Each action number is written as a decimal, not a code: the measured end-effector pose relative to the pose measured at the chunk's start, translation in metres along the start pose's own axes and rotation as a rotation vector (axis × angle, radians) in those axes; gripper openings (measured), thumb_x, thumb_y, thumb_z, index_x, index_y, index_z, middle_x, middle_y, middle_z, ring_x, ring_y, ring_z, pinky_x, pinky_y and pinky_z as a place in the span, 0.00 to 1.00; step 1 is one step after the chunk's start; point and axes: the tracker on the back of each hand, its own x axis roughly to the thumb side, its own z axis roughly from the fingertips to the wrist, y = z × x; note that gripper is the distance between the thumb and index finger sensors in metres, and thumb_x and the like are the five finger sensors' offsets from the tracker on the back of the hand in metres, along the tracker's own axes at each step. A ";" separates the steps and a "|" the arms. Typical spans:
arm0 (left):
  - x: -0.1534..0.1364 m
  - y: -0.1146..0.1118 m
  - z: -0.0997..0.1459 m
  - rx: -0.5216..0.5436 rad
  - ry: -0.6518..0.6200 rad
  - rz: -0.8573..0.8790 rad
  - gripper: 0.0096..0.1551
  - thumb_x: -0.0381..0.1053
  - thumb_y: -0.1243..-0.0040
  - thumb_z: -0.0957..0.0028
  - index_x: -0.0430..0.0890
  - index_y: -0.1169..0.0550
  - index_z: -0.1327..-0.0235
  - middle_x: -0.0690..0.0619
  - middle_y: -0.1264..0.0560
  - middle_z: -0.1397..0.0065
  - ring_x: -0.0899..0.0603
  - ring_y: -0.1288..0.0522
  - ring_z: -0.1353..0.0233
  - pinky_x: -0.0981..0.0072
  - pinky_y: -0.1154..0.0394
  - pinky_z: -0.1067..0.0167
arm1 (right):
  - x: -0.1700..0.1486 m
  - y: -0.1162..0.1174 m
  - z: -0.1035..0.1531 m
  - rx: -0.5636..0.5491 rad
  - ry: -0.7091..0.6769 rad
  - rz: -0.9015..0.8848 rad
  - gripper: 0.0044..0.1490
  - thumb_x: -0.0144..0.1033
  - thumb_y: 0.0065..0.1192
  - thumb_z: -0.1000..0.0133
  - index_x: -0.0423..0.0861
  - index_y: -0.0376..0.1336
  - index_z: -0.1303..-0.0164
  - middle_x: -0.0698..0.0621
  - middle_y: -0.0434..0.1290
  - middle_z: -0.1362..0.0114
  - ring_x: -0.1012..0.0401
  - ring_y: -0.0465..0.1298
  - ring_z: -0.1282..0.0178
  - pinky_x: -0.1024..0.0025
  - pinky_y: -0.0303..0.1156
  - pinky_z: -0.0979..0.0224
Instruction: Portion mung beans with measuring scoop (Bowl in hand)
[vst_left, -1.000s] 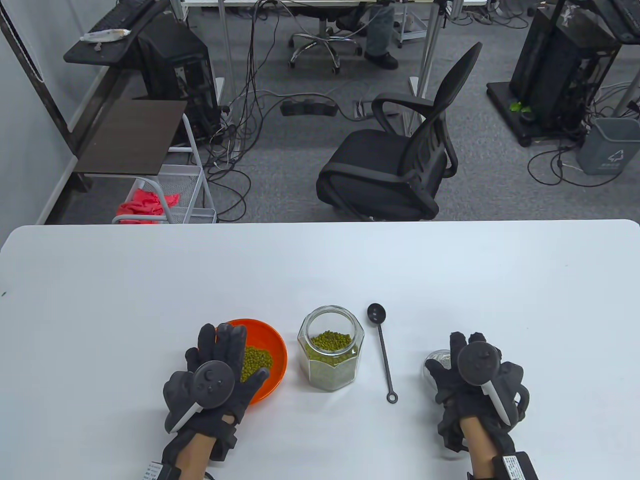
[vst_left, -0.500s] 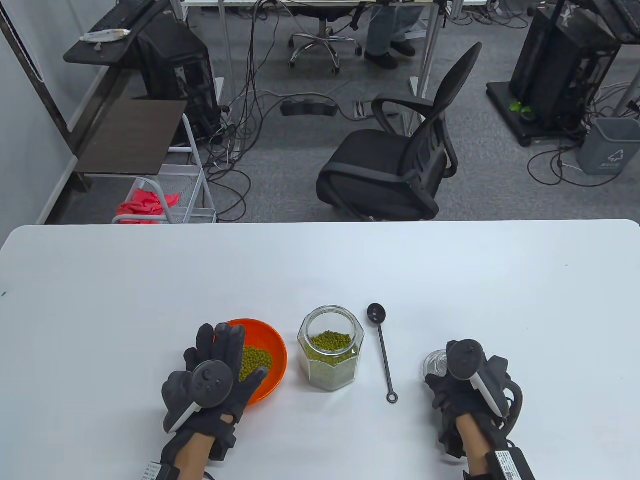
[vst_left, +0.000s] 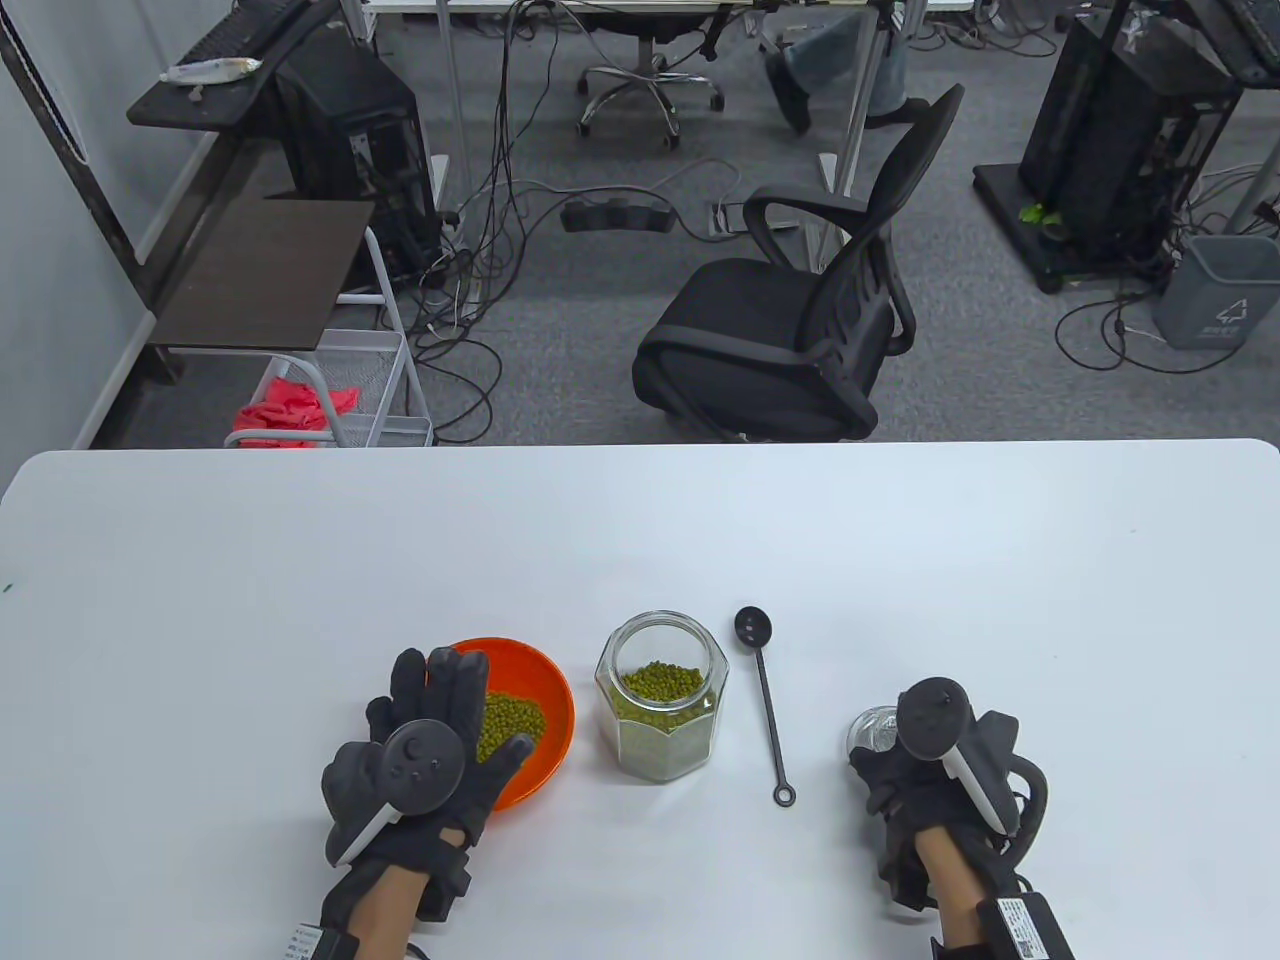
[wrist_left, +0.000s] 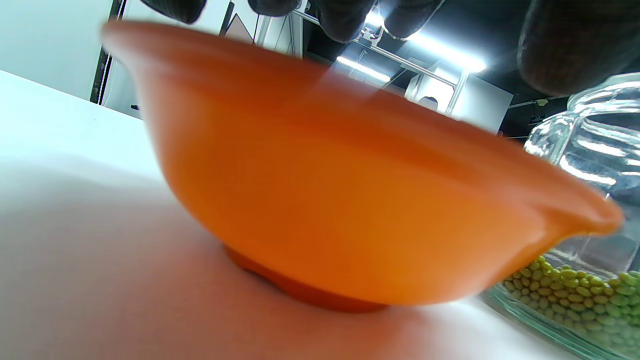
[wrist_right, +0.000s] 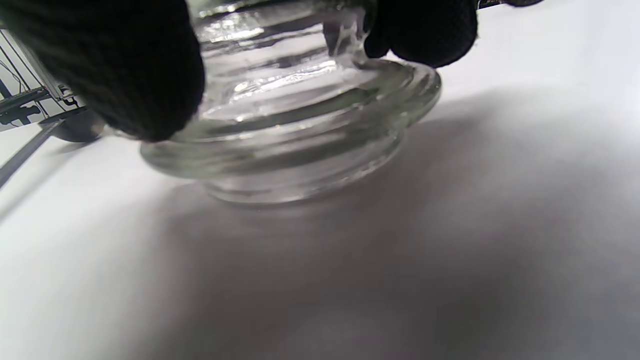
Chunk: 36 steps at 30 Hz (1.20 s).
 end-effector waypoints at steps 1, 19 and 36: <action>0.000 0.000 0.000 -0.001 0.000 0.000 0.55 0.77 0.49 0.49 0.55 0.54 0.17 0.49 0.56 0.16 0.28 0.59 0.14 0.23 0.49 0.27 | 0.000 0.000 0.000 0.000 -0.001 -0.004 0.54 0.50 0.80 0.57 0.40 0.58 0.27 0.31 0.62 0.27 0.36 0.67 0.34 0.24 0.50 0.28; -0.003 0.000 0.000 -0.005 0.005 0.014 0.55 0.77 0.49 0.49 0.56 0.54 0.17 0.49 0.56 0.16 0.28 0.59 0.14 0.23 0.49 0.27 | 0.012 -0.018 0.015 -0.096 -0.071 -0.052 0.54 0.54 0.79 0.58 0.39 0.59 0.28 0.30 0.64 0.30 0.37 0.70 0.39 0.26 0.54 0.29; -0.008 0.002 -0.001 -0.011 0.019 0.052 0.54 0.77 0.49 0.49 0.56 0.54 0.17 0.49 0.57 0.16 0.28 0.59 0.14 0.23 0.49 0.27 | 0.043 -0.055 0.030 -0.176 -0.165 -0.104 0.54 0.55 0.78 0.57 0.39 0.59 0.28 0.30 0.64 0.30 0.37 0.70 0.39 0.27 0.55 0.30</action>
